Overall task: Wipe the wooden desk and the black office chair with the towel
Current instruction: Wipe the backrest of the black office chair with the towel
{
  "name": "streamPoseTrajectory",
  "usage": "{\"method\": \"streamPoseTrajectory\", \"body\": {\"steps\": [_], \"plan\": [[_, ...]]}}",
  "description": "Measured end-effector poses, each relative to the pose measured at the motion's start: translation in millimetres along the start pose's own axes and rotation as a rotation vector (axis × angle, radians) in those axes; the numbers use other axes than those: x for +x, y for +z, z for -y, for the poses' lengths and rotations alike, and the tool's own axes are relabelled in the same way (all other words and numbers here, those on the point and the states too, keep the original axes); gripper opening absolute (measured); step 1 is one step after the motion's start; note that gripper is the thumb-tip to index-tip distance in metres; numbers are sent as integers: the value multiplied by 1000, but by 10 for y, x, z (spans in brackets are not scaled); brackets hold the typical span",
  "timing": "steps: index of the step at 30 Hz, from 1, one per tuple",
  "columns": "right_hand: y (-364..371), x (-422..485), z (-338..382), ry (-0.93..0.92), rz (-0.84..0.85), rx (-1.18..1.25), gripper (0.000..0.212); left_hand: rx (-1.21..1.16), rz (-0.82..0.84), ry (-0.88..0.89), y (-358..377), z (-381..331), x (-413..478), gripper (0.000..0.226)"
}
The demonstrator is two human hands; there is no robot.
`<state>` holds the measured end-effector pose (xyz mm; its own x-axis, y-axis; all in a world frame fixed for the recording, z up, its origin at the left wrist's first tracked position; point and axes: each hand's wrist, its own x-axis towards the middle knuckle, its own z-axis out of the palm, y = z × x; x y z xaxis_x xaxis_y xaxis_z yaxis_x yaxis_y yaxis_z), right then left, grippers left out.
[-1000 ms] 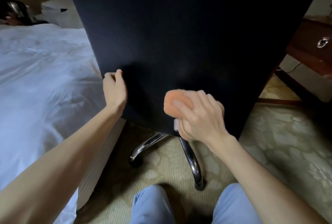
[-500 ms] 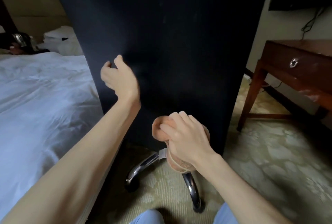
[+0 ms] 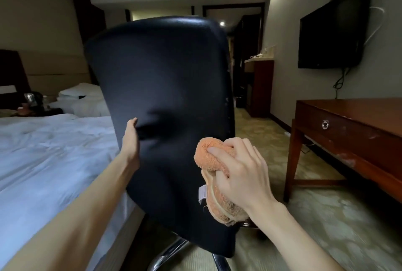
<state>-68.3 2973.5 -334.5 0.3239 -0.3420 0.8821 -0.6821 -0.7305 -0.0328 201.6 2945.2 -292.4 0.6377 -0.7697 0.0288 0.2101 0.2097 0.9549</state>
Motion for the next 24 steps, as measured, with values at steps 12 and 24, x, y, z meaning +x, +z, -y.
{"method": "streamPoseTrajectory", "body": {"steps": [12,24], "plan": [[-25,736,633,-174,-361,193,46,226,-110,796,-283,-1026,-435,34],[421,772,635,-446,12,-147,18,815,58,1285,-100,-1514,-320,53]]}}
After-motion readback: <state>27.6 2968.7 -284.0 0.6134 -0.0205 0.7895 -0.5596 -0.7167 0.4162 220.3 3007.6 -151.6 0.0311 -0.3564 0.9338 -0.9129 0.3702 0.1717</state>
